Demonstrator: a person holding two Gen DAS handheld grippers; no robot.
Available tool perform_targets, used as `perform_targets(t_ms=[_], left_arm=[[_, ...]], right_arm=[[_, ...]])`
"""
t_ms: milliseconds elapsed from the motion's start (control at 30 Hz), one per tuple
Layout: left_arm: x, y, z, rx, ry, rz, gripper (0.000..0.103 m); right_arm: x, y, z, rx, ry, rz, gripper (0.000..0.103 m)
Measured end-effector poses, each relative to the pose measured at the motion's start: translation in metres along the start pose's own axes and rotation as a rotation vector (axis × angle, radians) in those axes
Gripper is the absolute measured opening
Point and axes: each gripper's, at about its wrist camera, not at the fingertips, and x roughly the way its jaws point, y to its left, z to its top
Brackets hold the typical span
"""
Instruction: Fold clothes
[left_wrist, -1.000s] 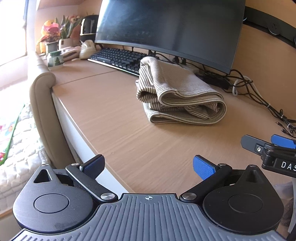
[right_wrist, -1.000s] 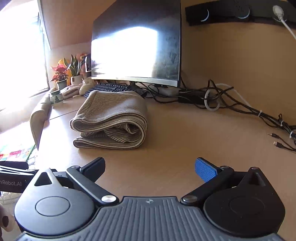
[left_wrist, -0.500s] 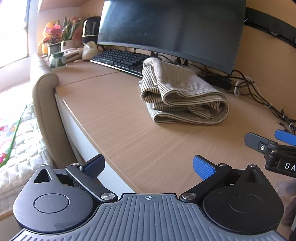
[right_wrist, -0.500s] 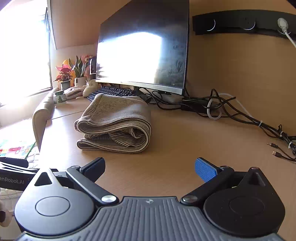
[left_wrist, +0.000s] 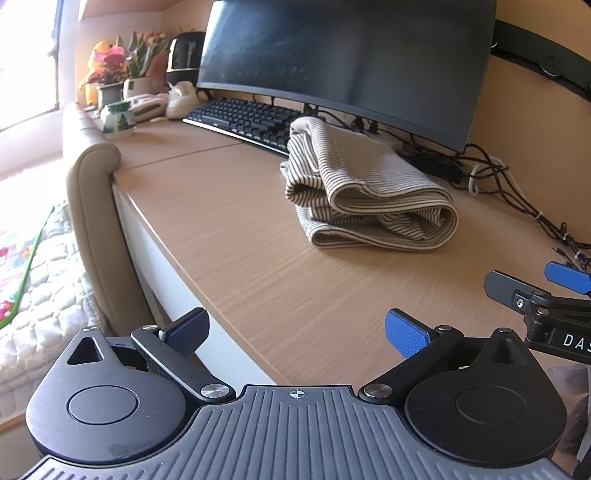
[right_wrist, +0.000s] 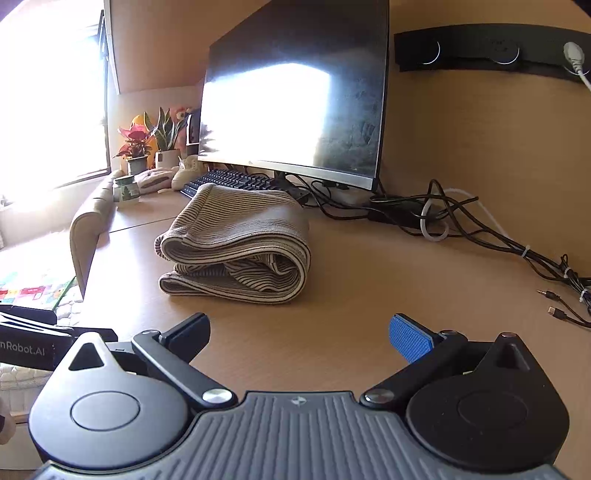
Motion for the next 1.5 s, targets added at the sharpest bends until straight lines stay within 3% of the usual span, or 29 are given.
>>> perform_targets(t_ms=[1500], left_arm=[[-0.0016, -0.0023, -0.0007, 0.01, -0.005, 0.03, 0.103]], right_arm=[[-0.0004, 0.0021, 0.0004, -0.011, -0.001, 0.007, 0.103]])
